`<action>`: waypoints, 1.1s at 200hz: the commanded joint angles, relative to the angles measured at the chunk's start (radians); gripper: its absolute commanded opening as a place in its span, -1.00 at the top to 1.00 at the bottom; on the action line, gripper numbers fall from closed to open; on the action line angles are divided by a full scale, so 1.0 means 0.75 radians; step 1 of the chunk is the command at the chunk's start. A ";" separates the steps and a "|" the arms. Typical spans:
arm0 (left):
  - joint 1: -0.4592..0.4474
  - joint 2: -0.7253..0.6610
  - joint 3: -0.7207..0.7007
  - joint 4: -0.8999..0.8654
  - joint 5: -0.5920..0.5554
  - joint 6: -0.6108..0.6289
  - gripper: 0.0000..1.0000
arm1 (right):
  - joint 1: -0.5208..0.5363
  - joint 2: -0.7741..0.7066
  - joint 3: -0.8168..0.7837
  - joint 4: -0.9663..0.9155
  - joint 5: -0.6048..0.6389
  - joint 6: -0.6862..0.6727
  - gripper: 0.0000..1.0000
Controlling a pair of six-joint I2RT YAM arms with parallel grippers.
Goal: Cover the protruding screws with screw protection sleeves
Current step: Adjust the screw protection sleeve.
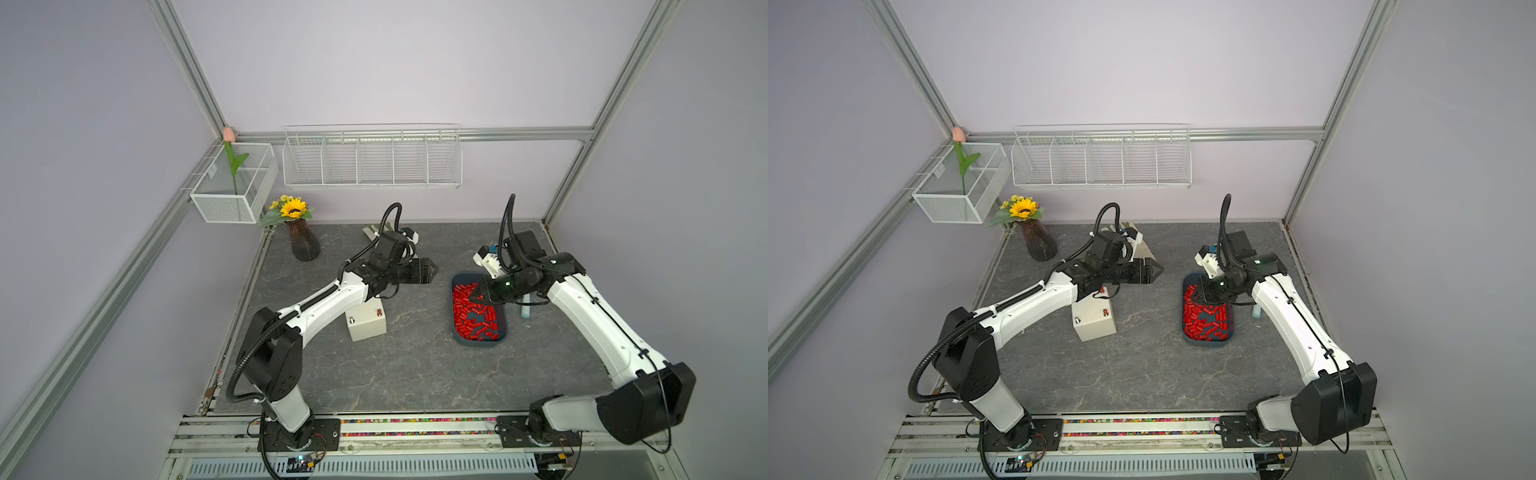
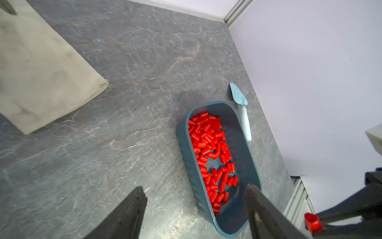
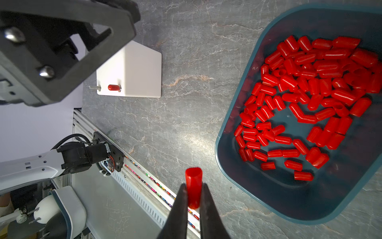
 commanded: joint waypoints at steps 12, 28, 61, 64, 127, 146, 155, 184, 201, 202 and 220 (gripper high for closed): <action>-0.045 0.044 0.078 0.011 0.147 -0.050 -0.44 | -0.006 -0.023 -0.025 0.014 -0.026 -0.010 0.73; -0.070 0.053 0.083 0.033 0.175 -0.074 -0.33 | -0.009 -0.023 -0.022 0.026 -0.028 -0.005 0.73; -0.115 0.057 0.068 0.118 0.207 -0.145 -0.24 | -0.011 -0.004 -0.013 0.034 -0.034 -0.006 0.73; -0.118 0.057 0.068 0.124 0.209 -0.149 -0.23 | -0.011 -0.002 -0.013 0.034 -0.034 -0.008 0.73; -0.182 0.082 0.090 0.200 0.229 -0.213 -0.14 | -0.011 0.002 -0.005 0.045 -0.047 -0.010 0.72; -0.192 0.088 0.094 0.204 0.231 -0.216 -0.08 | -0.011 0.005 -0.004 0.044 -0.043 -0.012 0.72; -0.196 0.089 0.095 0.204 0.232 -0.215 -0.05 | -0.010 0.005 -0.001 0.044 -0.045 -0.013 0.72; -0.205 0.096 0.095 0.208 0.238 -0.222 0.06 | -0.011 0.009 0.007 0.047 -0.049 -0.012 0.72; -0.210 0.096 0.092 0.221 0.241 -0.230 0.12 | -0.012 0.010 0.014 0.045 -0.049 -0.012 0.72; -0.211 0.097 0.092 0.222 0.241 -0.231 0.12 | -0.012 0.011 0.015 0.045 -0.049 -0.013 0.72; -0.216 0.096 0.090 0.234 0.246 -0.241 0.16 | -0.011 0.011 0.018 0.043 -0.046 -0.016 0.72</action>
